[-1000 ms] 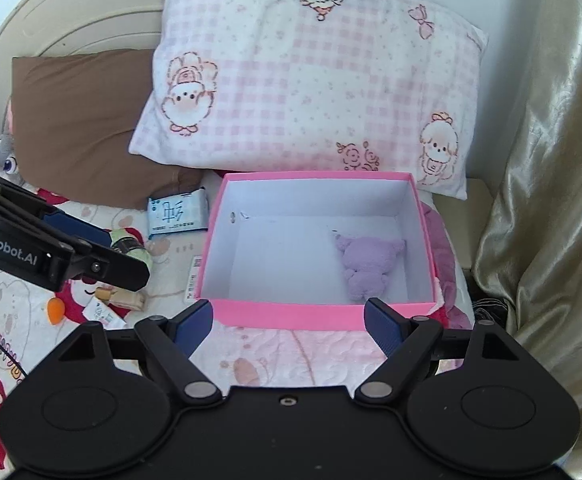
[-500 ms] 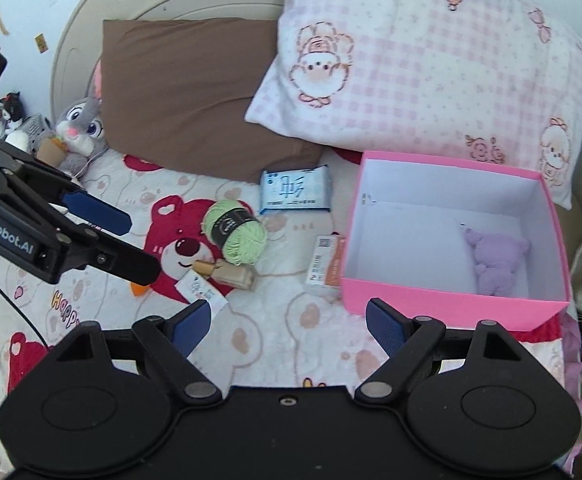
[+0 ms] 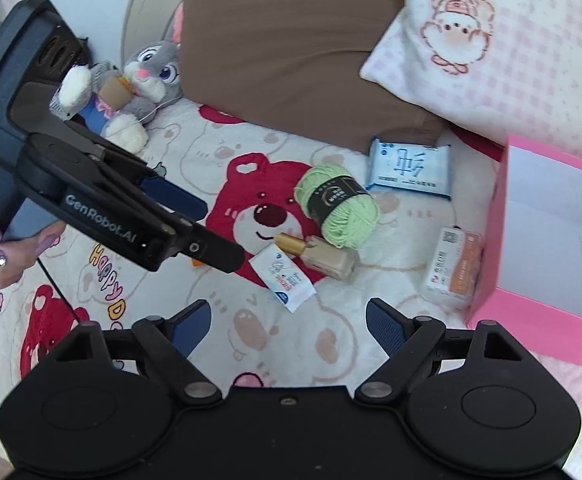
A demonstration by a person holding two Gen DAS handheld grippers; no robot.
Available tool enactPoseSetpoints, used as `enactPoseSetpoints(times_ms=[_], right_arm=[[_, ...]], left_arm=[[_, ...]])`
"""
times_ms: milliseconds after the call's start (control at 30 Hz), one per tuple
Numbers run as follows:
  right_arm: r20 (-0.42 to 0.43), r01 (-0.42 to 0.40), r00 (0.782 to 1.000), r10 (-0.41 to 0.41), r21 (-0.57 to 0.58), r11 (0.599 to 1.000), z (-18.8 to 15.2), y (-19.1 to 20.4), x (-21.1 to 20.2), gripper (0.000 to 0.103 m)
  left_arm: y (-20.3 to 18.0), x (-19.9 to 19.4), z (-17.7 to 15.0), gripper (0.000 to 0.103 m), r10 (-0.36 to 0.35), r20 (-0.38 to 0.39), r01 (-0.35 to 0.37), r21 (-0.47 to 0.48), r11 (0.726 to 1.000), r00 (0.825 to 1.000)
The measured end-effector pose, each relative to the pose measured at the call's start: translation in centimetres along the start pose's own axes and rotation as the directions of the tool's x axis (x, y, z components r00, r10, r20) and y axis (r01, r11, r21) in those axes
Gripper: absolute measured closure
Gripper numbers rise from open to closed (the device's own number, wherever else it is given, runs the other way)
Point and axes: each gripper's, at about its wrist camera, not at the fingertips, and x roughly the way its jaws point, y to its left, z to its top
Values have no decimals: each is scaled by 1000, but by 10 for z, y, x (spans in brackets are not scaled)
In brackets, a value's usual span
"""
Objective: Organize objects
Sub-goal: 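Withdraw the right tool from the box toward the white soap box, then close the right gripper on the white soap box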
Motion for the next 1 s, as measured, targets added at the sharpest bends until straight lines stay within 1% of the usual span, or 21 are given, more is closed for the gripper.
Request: enactPoseSetpoints(times_ms=[133, 167, 200, 233, 300, 367, 433, 467, 533, 567, 600, 633, 733, 800, 867, 933, 967, 1000], right_arm=[[-25, -50, 998, 49, -38, 998, -1, 6, 28, 15], [-34, -68, 997, 67, -44, 997, -1, 7, 35, 16], [-44, -104, 994, 101, -56, 993, -3, 8, 43, 16], [-54, -127, 991, 123, -68, 990, -3, 10, 50, 16], [-77, -148, 987, 141, -90, 985, -6, 15, 68, 16], [-94, -146, 986, 136, -111, 983, -8, 18, 83, 17], [-101, -138, 987, 125, -124, 983, -12, 20, 102, 22], [-110, -141, 985, 129, -108, 984, -13, 19, 110, 22], [-129, -155, 981, 147, -55, 986, -16, 13, 126, 28], [-144, -165, 977, 158, -38, 986, -17, 11, 133, 30], [-143, -163, 977, 158, -29, 986, -20, 9, 140, 33], [-129, -156, 980, 151, -22, 988, -23, 7, 143, 33], [-111, -150, 982, 151, 21, 989, -31, -2, 152, 33], [-81, -135, 987, 137, 23, 991, -36, -6, 156, 33], [-77, -117, 990, 119, 28, 993, -39, -8, 162, 36], [-74, -101, 992, 103, 31, 994, -40, -8, 168, 46], [-66, -94, 993, 96, 34, 995, -40, -8, 170, 47], [-57, -94, 994, 96, 38, 995, -40, -9, 172, 51]], left_arm=[[20, 8, -11, 30, -22, 15, 22, -13, 1000, 1000], [24, 12, -14, 30, -25, 13, 25, -15, 1000, 1000], [28, 16, -17, 30, -29, 11, 30, -21, 999, 1000], [33, 23, -21, 30, -29, 13, 30, -31, 999, 999], [41, 38, -28, 30, -15, 16, 16, -38, 999, 1000], [50, 56, -36, 32, -4, 17, 5, -49, 999, 1000], [59, 71, -40, 33, -6, 15, 7, -61, 998, 1000], [62, 77, -41, 33, -5, 26, 6, -65, 998, 1000], [64, 83, -47, 32, -32, 74, 34, -21, 999, 997], [64, 87, -49, 32, -35, 80, 36, -13, 999, 996], [65, 92, -49, 32, -35, 63, 36, -15, 999, 997], [65, 97, -49, 32, -33, 46, 34, -16, 999, 998], [68, 106, -50, 32, 1, 56, 0, -5, 1000, 998], [75, 112, -50, 32, 14, 61, -13, -27, 1000, 998], [84, 119, -48, 32, 23, 61, -19, -66, 998, 998], [93, 125, -44, 32, 47, 69, -40, -102, 994, 997], [99, 129, -42, 32, 63, 70, -53, -130, 990, 996], [102, 132, -40, 32, 72, 70, -60, -152, 987, 995]])
